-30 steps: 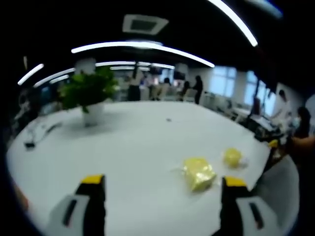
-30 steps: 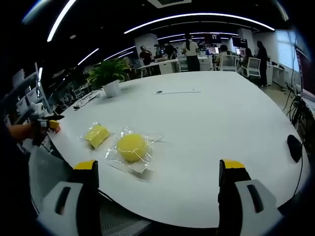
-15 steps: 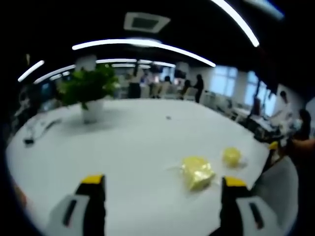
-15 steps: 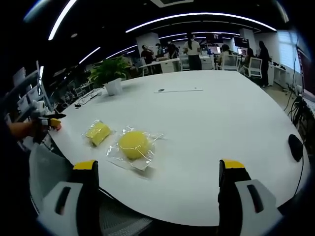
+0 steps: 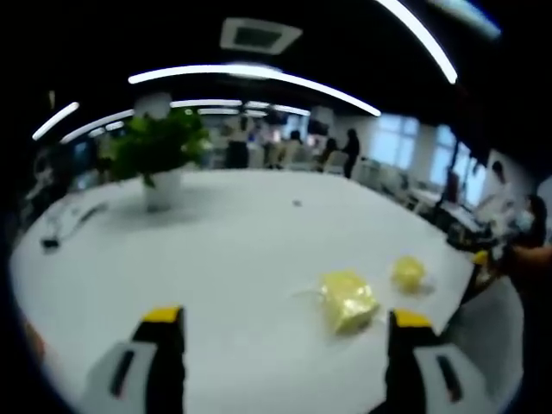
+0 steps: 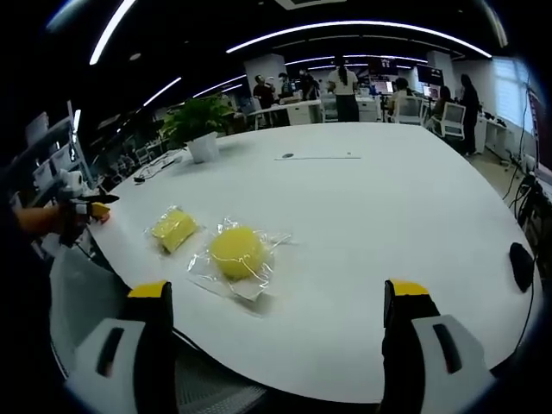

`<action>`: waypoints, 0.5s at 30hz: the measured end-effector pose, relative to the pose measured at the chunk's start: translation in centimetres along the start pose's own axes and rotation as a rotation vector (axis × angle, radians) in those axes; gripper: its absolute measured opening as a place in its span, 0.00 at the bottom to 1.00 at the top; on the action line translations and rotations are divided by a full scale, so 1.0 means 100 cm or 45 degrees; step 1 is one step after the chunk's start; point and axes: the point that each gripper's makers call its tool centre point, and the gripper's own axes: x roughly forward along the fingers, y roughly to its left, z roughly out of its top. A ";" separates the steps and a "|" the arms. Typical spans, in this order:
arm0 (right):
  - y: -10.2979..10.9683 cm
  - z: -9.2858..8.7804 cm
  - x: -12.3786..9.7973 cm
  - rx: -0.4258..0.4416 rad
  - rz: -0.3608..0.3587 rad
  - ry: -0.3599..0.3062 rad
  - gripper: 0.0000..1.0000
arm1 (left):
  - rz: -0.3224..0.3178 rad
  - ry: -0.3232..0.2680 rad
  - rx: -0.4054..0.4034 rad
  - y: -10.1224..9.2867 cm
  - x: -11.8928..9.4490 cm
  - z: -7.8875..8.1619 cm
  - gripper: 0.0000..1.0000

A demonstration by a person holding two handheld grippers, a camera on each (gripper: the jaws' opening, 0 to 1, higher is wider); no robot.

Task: Compare the silicone blocks by pressing each to a similar depth, holding the contact briefly, and releasing to observe deformation and rebound differences across the visible hardness samples.

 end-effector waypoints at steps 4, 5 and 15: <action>0.000 0.002 0.000 0.001 0.005 -0.010 0.96 | 0.014 0.073 -0.071 0.004 0.006 -0.011 1.00; 0.000 0.002 0.001 0.001 0.007 -0.008 0.96 | -0.007 0.094 -0.135 0.003 0.009 -0.014 1.00; 0.002 0.003 0.006 0.004 0.024 -0.009 0.96 | -0.029 0.104 -0.264 0.002 0.038 -0.010 1.00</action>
